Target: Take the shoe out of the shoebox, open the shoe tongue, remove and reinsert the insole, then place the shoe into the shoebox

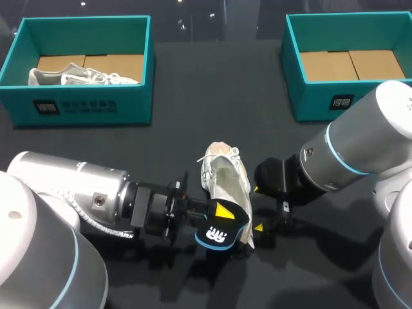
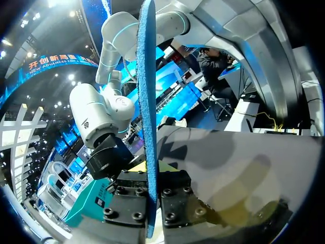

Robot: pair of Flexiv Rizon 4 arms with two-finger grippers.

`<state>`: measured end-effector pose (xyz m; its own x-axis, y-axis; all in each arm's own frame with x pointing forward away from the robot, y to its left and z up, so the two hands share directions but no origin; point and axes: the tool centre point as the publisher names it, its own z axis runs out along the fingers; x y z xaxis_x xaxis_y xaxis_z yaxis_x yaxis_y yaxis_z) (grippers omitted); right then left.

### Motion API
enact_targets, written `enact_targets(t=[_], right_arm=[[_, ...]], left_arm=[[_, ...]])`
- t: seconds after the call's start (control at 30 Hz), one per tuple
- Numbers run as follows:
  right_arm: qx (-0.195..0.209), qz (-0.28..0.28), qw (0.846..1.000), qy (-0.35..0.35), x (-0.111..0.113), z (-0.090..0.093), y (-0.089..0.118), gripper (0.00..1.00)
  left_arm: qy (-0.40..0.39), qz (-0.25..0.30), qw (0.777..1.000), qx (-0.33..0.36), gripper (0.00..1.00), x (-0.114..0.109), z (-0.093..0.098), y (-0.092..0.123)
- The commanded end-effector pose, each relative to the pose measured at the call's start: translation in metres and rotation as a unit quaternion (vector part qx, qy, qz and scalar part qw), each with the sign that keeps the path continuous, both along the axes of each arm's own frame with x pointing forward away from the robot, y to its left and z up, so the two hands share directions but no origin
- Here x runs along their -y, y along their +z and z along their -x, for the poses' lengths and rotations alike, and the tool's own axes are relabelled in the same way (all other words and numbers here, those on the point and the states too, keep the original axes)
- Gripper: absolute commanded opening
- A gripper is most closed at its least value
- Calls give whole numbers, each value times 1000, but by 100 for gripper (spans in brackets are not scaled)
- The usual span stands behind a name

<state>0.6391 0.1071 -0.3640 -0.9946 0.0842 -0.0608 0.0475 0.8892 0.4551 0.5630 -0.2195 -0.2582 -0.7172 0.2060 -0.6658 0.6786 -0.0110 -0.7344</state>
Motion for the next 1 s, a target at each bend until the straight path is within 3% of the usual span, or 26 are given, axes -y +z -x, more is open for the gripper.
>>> enact_targets(t=[0.03, 0.3, 0.47, 1.0], right_arm=[[1, 1, 1000, -1, 0, 1, 0, 100], [1, 1, 1000, -1, 0, 1, 0, 100], [1, 1, 1000, -1, 0, 1, 0, 100], [1, 1, 1000, -1, 0, 1, 0, 100]], left_arm=[[20, 19, 1000, 4, 0, 7, 5, -7], [55, 46, 997, -17, 0, 15, 1, -4], [62, 26, 998, -13, 0, 17, -1, -2], [59, 32, 997, -26, 0, 18, 2, -6]])
